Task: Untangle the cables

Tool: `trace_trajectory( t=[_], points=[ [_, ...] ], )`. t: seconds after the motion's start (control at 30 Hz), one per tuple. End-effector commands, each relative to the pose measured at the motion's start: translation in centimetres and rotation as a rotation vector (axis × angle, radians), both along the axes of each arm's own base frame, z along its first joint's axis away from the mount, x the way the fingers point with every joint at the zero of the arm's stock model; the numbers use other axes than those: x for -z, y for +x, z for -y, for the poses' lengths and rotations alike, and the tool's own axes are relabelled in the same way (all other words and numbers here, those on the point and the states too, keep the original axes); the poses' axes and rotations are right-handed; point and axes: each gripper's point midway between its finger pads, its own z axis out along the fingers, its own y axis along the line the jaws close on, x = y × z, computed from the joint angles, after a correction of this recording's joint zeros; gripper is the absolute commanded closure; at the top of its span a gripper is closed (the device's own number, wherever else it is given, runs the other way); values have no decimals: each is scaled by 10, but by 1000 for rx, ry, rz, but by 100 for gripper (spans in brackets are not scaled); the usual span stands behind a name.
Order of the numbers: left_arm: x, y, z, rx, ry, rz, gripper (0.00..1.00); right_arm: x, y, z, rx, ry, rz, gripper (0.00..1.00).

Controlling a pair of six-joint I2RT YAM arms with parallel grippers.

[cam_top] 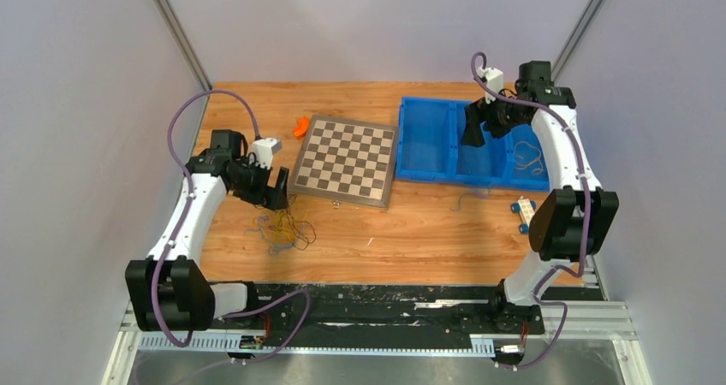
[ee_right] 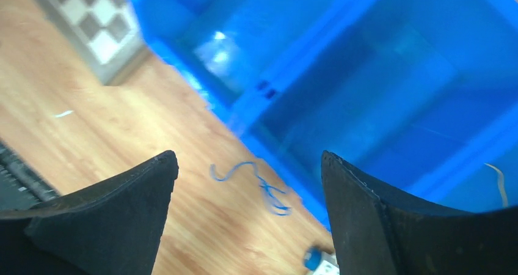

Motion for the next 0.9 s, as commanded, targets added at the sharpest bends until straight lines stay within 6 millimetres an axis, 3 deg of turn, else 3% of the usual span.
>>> trace_trajectory(
  t=[0.0,0.17,0.27,0.4,0.53,0.67,0.87],
  points=[
    [10,-11,-21,54,31,-10,2,-35,-48,-67,-175,160,35,14],
    [10,27,-60,-87,40,-12,12,-23,-87,-108,-282,204,-25,15],
    [22,44,-81,-162,31,-41,21,-24,-95,-121,-309,227,-26,16],
    [36,61,-87,-150,33,-37,25,-24,-95,-126,-308,217,-17,17],
    [37,66,-82,-138,-5,-49,27,9,-100,-94,-297,14,-44,21],
    [34,61,-81,-133,-4,-40,22,57,-123,-37,-283,-245,-121,23],
    [30,51,-75,-127,-17,-23,18,73,-121,18,-180,-382,-104,32]
  ],
)
